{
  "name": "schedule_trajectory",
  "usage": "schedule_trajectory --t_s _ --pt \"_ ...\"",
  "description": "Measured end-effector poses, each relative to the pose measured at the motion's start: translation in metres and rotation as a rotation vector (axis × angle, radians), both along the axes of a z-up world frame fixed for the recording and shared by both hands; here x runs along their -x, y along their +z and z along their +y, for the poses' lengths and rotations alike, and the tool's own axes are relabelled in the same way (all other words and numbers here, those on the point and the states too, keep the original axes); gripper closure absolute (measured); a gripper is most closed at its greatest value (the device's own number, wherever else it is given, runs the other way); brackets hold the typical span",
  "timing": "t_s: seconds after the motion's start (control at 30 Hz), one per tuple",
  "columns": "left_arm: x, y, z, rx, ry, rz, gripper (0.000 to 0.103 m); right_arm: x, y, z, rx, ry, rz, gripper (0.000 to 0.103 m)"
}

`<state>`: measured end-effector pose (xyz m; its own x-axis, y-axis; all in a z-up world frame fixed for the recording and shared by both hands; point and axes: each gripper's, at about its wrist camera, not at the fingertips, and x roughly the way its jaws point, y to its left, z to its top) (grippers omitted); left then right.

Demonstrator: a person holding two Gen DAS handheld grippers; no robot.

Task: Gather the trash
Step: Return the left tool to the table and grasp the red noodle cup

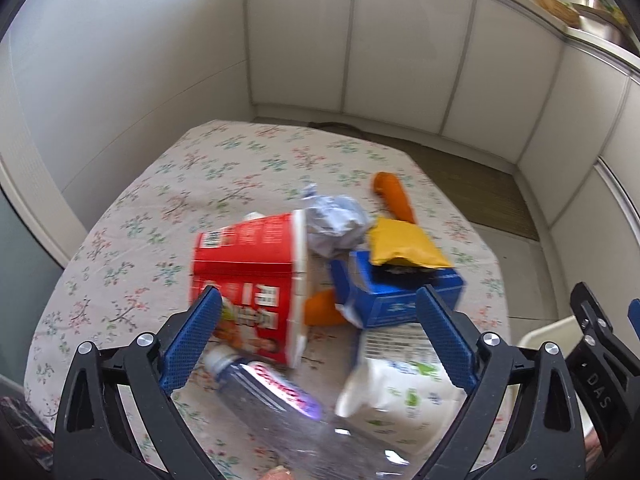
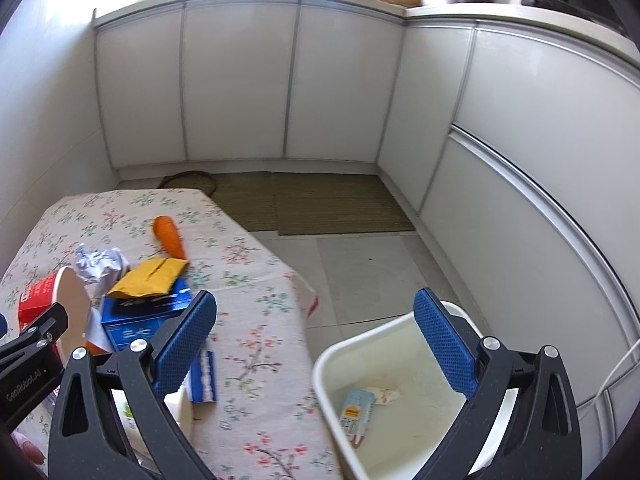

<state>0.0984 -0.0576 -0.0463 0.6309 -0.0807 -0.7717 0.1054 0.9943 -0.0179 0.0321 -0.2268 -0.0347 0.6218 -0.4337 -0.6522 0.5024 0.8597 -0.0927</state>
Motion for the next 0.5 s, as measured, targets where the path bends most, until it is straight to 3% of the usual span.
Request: schedule_trajectory --t_s 0.2,0.5 --pt "-0.023 -0.011 0.026 -0.03 0.021 0.041 0.007 -0.015 -0.004 0.02 0.008 0.046 0.017 0.007" --pt "-0.059 -0.037 0.045 0.032 -0.018 0.16 0.007 -0.024 -0.007 0.025 0.005 0.069 0.042 0.007"
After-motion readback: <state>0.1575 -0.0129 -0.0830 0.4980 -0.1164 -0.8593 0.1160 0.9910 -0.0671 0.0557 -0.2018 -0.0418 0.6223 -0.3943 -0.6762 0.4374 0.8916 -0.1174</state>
